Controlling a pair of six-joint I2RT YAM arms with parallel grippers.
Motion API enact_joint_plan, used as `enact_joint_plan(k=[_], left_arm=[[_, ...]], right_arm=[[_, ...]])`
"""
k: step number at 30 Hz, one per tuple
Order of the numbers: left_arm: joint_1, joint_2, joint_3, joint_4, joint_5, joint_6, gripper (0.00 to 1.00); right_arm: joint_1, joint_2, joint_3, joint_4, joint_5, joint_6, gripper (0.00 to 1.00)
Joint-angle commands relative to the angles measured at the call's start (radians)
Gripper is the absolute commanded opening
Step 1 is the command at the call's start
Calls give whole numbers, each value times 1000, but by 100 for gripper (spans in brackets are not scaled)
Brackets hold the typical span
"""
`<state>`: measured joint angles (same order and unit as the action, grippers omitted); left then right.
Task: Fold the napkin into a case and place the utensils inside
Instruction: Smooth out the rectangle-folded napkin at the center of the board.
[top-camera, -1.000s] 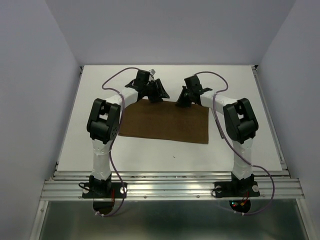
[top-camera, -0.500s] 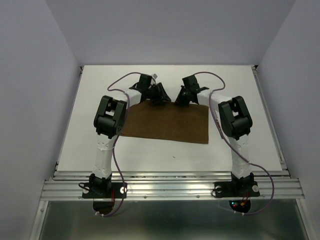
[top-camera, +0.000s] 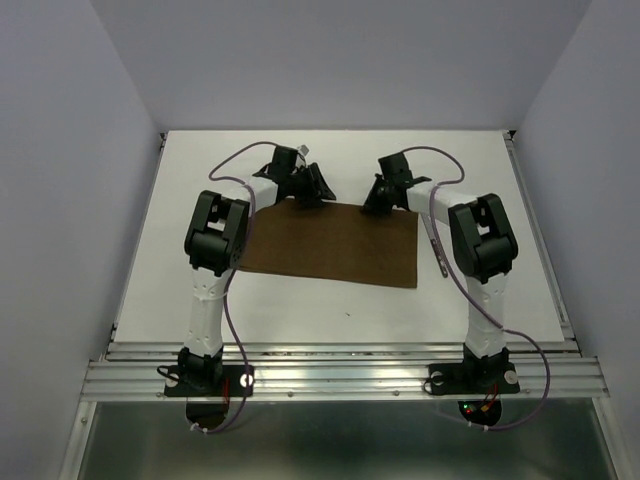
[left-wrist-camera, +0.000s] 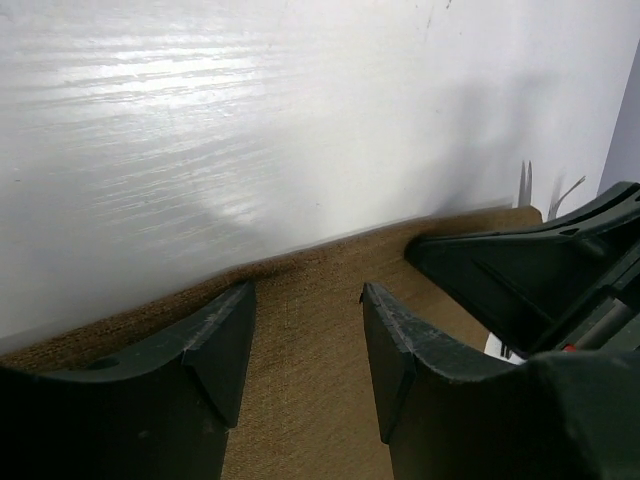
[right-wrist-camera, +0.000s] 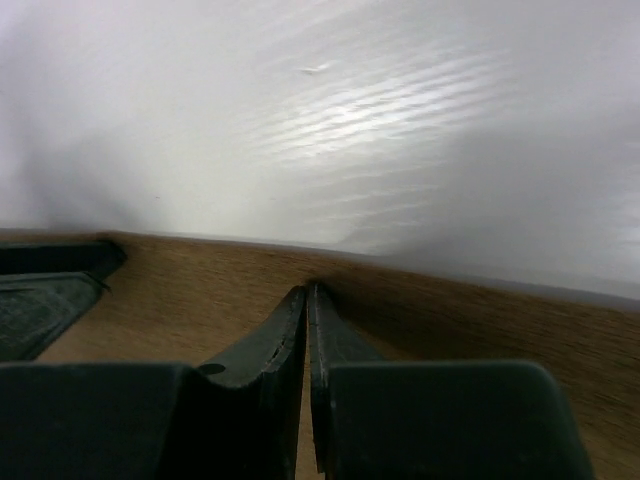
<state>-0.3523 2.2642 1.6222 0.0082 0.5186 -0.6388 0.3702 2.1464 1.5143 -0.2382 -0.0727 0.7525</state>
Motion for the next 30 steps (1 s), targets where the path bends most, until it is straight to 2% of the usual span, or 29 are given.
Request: enact_joint_plan(k=[1,11,14,18,30], left_arm=[[26,-22,-21,-7,-25,42,58],[64,-49,-54,-40,-46,80,58],[76,-69,-41,-85,-100,117,58],[98,-89,-33,-123,-120,155,58],[153,-130,-48,-186,-166,203,58]], right_arm=[[-56,-91,-69,-18,44,-42,10],[-146,-217,-239,-19,120,-90,11],[-191,-244,-267,-18,116,-105,11],[-240,-244,-282,-18,97,-114,11],[-240,-210,-301,-4,51,-123,10]])
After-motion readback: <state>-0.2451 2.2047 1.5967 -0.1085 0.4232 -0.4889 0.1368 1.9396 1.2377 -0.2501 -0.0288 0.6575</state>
